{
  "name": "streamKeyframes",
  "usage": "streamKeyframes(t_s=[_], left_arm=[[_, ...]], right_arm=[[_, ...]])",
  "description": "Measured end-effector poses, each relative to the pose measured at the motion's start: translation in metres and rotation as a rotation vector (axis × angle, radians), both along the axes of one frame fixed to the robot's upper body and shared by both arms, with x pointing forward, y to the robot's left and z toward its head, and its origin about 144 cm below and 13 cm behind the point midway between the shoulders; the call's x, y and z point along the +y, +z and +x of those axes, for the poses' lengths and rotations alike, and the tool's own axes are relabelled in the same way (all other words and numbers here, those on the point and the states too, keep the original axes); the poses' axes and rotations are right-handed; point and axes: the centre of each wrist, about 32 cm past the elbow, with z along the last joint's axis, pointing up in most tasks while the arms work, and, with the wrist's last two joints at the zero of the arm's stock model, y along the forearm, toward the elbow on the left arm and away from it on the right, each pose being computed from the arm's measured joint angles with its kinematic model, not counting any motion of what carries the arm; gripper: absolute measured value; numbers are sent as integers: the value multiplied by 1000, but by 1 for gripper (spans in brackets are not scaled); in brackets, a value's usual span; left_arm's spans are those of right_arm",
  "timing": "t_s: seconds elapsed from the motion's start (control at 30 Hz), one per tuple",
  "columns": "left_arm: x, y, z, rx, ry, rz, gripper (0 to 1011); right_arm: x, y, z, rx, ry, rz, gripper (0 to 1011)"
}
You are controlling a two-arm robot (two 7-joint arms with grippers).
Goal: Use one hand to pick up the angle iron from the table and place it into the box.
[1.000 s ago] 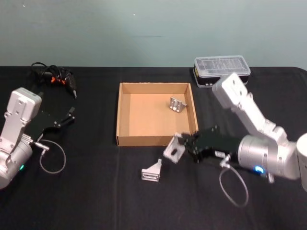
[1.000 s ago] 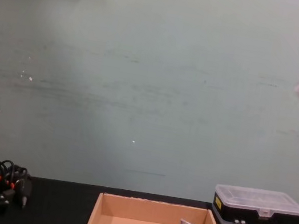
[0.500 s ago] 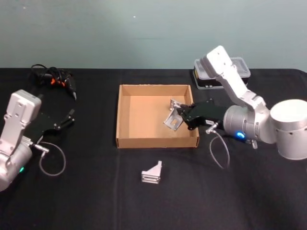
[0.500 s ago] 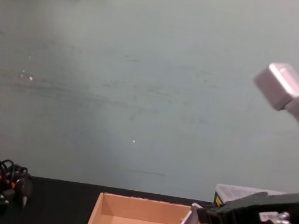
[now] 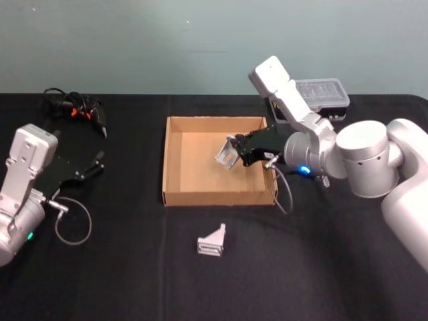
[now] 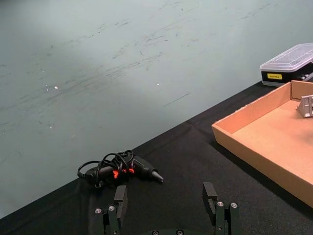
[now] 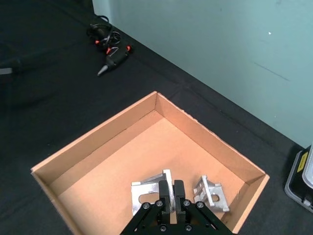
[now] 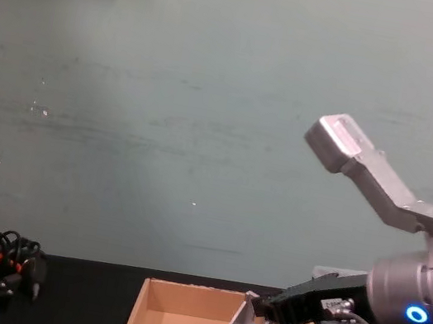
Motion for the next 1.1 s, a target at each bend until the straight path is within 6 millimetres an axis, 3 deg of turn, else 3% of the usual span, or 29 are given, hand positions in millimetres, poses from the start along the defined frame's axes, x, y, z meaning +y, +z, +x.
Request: streamKeyframes(t_s=[0.3,0.57,0.7,1.1], left_arm=[[0,0,0,0,0,0,1011],[0,0,0,0,0,0,1011],[0,0,0,0,0,0,1011],[0,0,0,0,0,0,1011]], right_arm=[[14,-11,16,37,-1,0,64],[13,-9,15,32,1,0,68],[12,-9,14,31,0,0,149],[12,-8,14,27,-1,-1,541]])
